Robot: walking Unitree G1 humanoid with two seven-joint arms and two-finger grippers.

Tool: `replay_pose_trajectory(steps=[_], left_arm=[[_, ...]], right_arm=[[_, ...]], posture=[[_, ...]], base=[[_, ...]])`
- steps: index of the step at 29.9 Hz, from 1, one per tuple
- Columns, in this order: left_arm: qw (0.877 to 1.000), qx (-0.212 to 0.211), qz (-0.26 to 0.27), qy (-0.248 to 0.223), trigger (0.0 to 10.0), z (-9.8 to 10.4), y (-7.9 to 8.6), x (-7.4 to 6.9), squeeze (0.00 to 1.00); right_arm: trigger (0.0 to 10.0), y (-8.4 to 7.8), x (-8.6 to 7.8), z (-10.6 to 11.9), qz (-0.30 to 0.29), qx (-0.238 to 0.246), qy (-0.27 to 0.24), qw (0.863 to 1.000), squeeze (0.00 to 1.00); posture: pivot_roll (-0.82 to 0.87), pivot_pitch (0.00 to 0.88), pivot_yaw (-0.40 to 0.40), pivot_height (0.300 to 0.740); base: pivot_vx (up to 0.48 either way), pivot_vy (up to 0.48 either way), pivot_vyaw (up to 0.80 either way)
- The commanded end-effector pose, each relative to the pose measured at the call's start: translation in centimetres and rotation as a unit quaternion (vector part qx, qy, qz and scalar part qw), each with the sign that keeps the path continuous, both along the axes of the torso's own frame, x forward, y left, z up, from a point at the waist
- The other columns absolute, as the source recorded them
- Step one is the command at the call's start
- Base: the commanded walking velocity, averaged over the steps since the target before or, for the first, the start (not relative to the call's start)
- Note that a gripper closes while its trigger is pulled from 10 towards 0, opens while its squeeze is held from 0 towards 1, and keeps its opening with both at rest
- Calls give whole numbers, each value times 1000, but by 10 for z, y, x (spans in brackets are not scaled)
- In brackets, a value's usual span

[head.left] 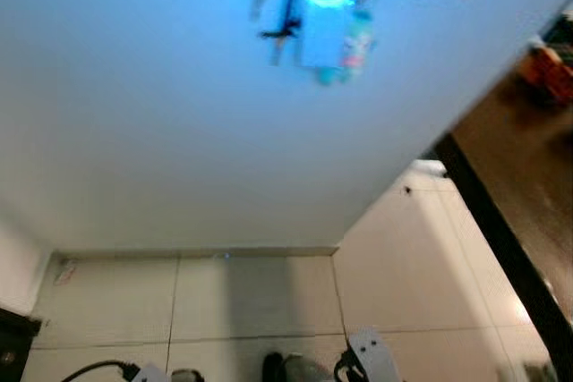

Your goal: Hang keys on a hook

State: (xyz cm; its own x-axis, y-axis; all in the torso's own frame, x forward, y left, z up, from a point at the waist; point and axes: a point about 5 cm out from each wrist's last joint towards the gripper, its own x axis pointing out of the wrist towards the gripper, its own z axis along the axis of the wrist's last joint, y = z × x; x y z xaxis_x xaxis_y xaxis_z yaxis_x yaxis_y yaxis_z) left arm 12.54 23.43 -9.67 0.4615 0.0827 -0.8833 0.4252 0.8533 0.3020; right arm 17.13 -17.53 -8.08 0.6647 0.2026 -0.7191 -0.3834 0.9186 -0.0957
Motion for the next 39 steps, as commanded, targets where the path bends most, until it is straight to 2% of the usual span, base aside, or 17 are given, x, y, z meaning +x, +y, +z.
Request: replay_pose_trajectory(steps=[1, 4, 6, 8, 9, 10, 11, 12, 14, 18, 30, 32, 34, 35, 37, 38, 39], left_arm=[[999, -19, 0, -46, 10000, 5, -14, 20, 0], [996, -30, 13, -88, 10000, 12, -19, 39, 0], [996, -30, 13, -88, 10000, 12, -19, 39, 0], [991, -43, 32, -122, 10000, 19, -21, 53, 0], [991, -43, 32, -122, 10000, 19, -21, 53, 0], [987, -56, 39, -146, 10000, 25, -25, 64, 0], [978, -75, 33, -192, 10000, 39, -32, 90, 0], [978, -75, 33, -192, 10000, 39, -32, 90, 0], [973, -83, 24, -213, 10000, 47, -36, 102, 0], [968, -86, 11, -233, 10000, 53, -42, 108, 0], [955, -81, -12, -284, 10000, 61, -55, 113, 0], [946, -81, -21, -313, 10000, 69, -59, 120, 0], [917, -91, -12, -387, 10000, 99, -62, 141, 0], [917, -91, -12, -387, 10000, 99, -62, 141, 0], [887, -101, -4, -451, 10000, 129, -64, 158, 0], [887, -101, -4, -451, 10000, 129, -64, 158, 0], [841, -121, -1, -528, 10000, 176, -70, 178, 0]], right_arm=[[10000, -4, -8, -4, -9, -2, 15, 1000, 0], [10000, -5, -6, -3, -11, -3, 13, 1000, 0], [10000, -5, -6, -3, -11, -3, 13, 1000, 0], [10000, -5, -5, -2, -12, -3, 11, 1000, 0], [10000, -5, -5, -2, -12, -3, 11, 1000, 0], [10000, -4, -4, -2, -12, -3, 10, 1000, 0], [10000, -3, -3, -2, -9, -4, 8, 1000, 0], [10000, -3, -3, -2, -9, -4, 8, 1000, 0], [10000, -2, -1, -1, -6, -5, 5, 1000, 0], [10000, -1, 1, 0, -5, -5, 1, 1000, 0], [10000, 0, 4, 1, -6, -4, -5, 1000, 0], [10000, 1, 7, 3, -6, -1, -11, 1000, 0], [10000, 2, 14, 7, -10, 4, -26, 1000, 0], [10000, 2, 14, 7, -10, 4, -26, 1000, 0], [10000, 3, 19, 10, -13, 8, -36, 999, 0], [10000, 3, 19, 10, -13, 8, -36, 999, 0], [10000, 3, 23, 12, -12, 9, -41, 999, 0]], posture=[[-83, 134, -59, 740], [-86, 129, -55, 740], [-86, 129, -55, 740], [-87, 125, -49, 740], [-87, 125, -49, 740], [-81, 122, -48, 740], [-79, 119, -48, 740], [-79, 119, -48, 740], [-82, 117, -46, 740], [-84, 116, -46, 740], [-82, 117, -48, 740], [-83, 116, -47, 740], [-85, 117, -47, 740], [-85, 117, -47, 740], [-83, 116, -46, 740], [-83, 116, -46, 740], [-71, 113, -51, 740]], base=[[0, 0, -800], [0, 0, -800], [0, 0, -800], [0, 0, -800], [0, 0, -800], [0, 0, -800], [0, 0, -513], [0, 0, -513], [0, 0, -256], [0, 0, 0], [0, 0, 0], [0, 0, 0], [0, 0, 0], [0, 0, 0], [0, 0, 0], [0, 0, 0], [0, 0, 0]])
